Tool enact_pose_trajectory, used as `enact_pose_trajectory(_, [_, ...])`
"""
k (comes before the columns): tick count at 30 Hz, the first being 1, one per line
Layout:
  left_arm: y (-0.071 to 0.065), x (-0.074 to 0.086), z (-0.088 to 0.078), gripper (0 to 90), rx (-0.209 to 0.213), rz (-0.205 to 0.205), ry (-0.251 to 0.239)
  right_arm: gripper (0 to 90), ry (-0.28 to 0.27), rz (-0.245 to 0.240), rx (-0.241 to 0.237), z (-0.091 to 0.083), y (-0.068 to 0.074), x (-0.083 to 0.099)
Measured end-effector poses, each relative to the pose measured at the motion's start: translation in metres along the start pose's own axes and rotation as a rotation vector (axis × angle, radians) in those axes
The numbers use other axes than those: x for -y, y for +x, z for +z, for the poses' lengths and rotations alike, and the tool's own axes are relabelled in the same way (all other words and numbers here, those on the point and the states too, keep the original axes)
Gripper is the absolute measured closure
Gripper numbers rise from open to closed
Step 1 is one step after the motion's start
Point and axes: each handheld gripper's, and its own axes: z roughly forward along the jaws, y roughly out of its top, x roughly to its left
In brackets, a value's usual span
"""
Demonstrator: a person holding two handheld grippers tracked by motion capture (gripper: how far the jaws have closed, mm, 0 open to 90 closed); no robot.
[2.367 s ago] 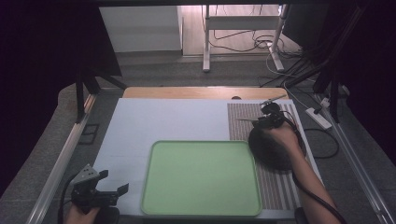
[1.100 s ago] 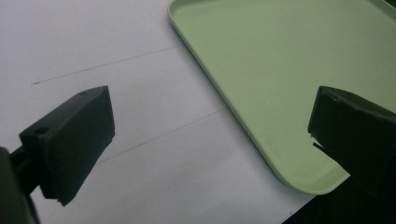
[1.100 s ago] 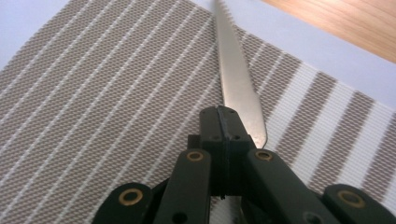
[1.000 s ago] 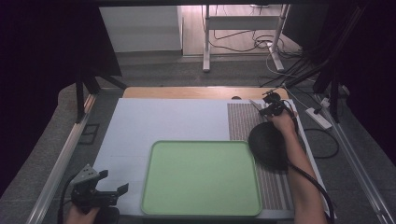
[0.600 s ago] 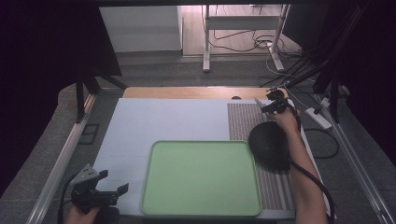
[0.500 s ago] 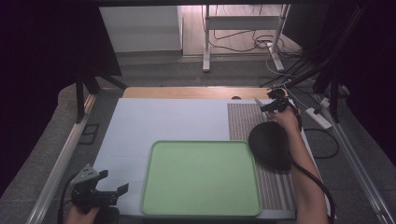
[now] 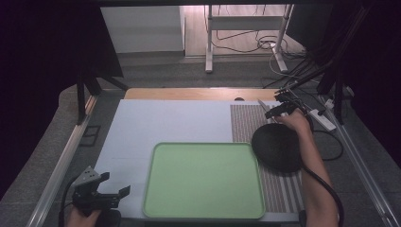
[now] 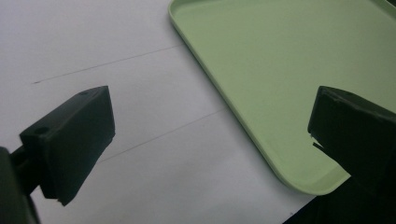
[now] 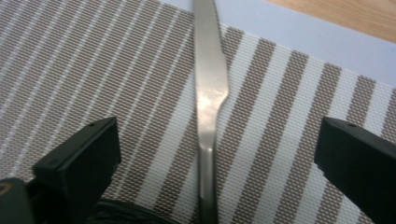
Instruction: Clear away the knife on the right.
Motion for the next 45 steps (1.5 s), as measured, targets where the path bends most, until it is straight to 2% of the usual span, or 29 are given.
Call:
enact_pose_trajectory(6, [0.000, 0.000, 0.000, 1.5, -0.001, 0.002, 0.000, 0.8, 0.019, 0.006, -0.009, 0.004, -0.003, 0.003])
enact_pose_trajectory(9, [0.000, 0.000, 0.000, 1.5, -0.001, 0.003, 0.000, 1.3, 0.041, -0.009, 0.005, 0.007, -0.004, 0.004])
enact_pose_trajectory(10, [0.000, 0.000, 0.000, 1.5, -0.001, 0.003, -0.001, 5.1, 0.053, -0.012, 0.018, 0.010, -0.004, 0.006])
enact_pose_trajectory(11, [0.000, 0.000, 0.000, 1.5, -0.001, 0.003, -0.001, 5.1, 0.053, -0.012, 0.018, 0.010, -0.004, 0.006])
enact_pose_trajectory(14, [0.000, 0.000, 0.000, 1.5, -0.001, 0.004, -0.001, 15.7, 0.084, -0.028, 0.011, 0.012, -0.007, 0.009])
enact_pose_trajectory(17, [0.000, 0.000, 0.000, 1.5, -0.001, 0.004, -0.001, 20.1, 0.093, -0.031, 0.011, 0.012, -0.008, 0.010])
enact_pose_trajectory(18, [0.000, 0.000, 0.000, 1.5, -0.001, 0.005, 0.000, 27.8, 0.092, -0.027, -0.013, 0.011, -0.009, 0.012])
enact_pose_trajectory(19, [0.000, 0.000, 0.000, 1.5, -0.001, 0.005, 0.000, 27.8, 0.092, -0.027, -0.013, 0.011, -0.009, 0.012])
enact_pose_trajectory(22, [-0.001, 0.000, 0.000, 1.5, -0.002, 0.006, 0.000, 39.5, 0.100, -0.043, -0.017, 0.008, -0.009, 0.012])
enact_pose_trajectory(23, [-0.001, 0.000, 0.000, 1.5, -0.002, 0.006, 0.000, 39.5, 0.100, -0.043, -0.017, 0.008, -0.009, 0.012])
enact_pose_trajectory(24, [-0.001, 0.000, 0.000, 1.5, -0.002, 0.007, 0.001, 48.1, 0.106, -0.065, -0.024, 0.006, -0.008, 0.011])
enact_pose_trajectory(26, [-0.001, 0.000, 0.000, 1.5, -0.003, 0.007, 0.001, 56.2, 0.112, -0.082, -0.030, 0.006, -0.007, 0.011])
enact_pose_trajectory(27, [-0.001, 0.000, 0.000, 1.6, -0.004, 0.008, 0.001, 64.2, 0.117, -0.081, -0.032, 0.005, -0.008, 0.011])
enact_pose_trajectory(28, [-0.001, 0.000, 0.000, 1.6, -0.004, 0.009, 0.003, 68.4, 0.127, -0.087, -0.043, 0.004, -0.008, 0.011])
enact_pose_trajectory(29, [-0.001, 0.000, 0.000, 1.6, -0.004, 0.009, 0.003, 68.4, 0.127, -0.087, -0.043, 0.004, -0.008, 0.011])
enact_pose_trajectory(30, [-0.001, 0.000, 0.000, 1.6, -0.004, 0.008, 0.002, 77.9, 0.133, -0.113, -0.053, 0.003, -0.007, 0.011])
enact_pose_trajectory(33, [-0.001, 0.000, 0.000, 1.6, -0.005, 0.009, 0.002, 79.8, 0.142, -0.115, -0.049, 0.003, -0.007, 0.010])
enact_pose_trajectory(40, [-0.001, 0.000, 0.000, 1.6, -0.004, 0.004, 0.001, 80.4, 0.129, -0.171, -0.078, 0.002, -0.010, 0.012])
enact_pose_trajectory(41, [-0.001, 0.000, 0.000, 1.6, -0.003, 0.004, 0.000, 80.4, 0.119, -0.183, -0.069, 0.001, -0.012, 0.013])
enact_pose_trajectory(45, [-0.001, 0.000, 0.000, 1.6, -0.003, 0.004, 0.001, 80.5, 0.081, -0.162, -0.064, -0.005, -0.021, 0.016])
